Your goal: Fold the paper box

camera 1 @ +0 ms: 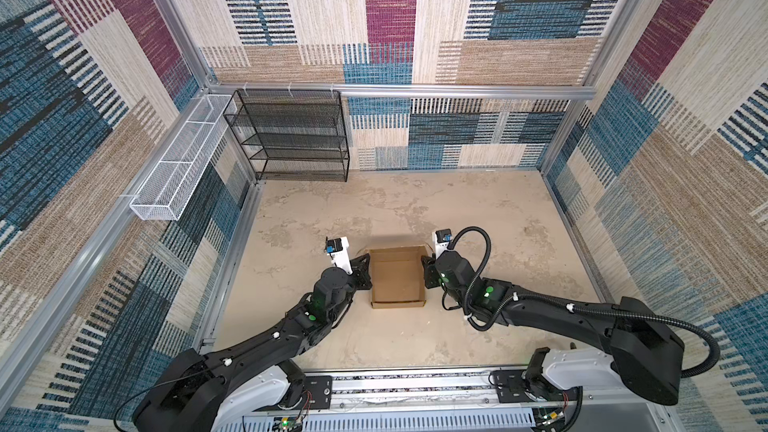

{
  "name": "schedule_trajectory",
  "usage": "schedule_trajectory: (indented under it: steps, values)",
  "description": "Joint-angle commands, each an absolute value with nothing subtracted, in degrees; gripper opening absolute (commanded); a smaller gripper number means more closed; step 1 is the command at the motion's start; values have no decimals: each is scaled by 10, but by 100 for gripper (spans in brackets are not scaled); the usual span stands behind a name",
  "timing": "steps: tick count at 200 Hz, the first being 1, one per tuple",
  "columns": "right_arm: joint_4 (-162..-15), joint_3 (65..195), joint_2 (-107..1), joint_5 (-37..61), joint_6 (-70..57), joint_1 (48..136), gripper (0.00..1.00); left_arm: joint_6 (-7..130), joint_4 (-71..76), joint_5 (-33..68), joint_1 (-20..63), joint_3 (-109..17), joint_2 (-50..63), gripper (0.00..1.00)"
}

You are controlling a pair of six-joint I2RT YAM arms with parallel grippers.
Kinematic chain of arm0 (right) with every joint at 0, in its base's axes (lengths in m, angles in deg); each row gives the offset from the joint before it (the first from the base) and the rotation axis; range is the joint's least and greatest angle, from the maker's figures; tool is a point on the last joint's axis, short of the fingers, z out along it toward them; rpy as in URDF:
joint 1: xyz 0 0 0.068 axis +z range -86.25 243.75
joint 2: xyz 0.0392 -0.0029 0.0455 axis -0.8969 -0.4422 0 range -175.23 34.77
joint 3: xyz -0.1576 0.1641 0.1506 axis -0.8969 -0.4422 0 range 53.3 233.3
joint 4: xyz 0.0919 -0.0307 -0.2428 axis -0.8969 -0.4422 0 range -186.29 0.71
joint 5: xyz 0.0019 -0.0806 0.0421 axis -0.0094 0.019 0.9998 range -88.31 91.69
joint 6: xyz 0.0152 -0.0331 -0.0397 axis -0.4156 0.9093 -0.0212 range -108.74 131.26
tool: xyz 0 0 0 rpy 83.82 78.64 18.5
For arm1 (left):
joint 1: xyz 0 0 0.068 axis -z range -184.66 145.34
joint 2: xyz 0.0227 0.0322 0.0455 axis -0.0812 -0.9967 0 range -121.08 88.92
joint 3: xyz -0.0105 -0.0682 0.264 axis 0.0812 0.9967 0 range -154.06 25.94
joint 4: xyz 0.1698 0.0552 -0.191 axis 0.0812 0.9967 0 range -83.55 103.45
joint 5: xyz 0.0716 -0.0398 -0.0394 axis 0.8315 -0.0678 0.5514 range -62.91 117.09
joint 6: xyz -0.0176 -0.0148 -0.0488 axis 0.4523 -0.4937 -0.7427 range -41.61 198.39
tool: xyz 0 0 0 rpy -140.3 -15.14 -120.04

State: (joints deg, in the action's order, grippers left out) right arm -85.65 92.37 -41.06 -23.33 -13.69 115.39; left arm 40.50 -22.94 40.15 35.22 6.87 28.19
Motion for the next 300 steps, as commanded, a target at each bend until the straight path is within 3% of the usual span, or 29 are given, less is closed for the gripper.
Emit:
schedule_trajectory:
  steps: [1, 98, 300]
  values:
    - [-829, 937, -423, -219, -117, 1151, 36, 397, -140, 386, 352, 70, 277, 0]
    - [-827, 970, -457, -214, -111, 1151, 16, 393, -154, 370, 352, 62, 256, 0]
    - [-813, 955, -458, -201, -123, 1151, 10, 351, -207, 326, 364, 44, 192, 0]
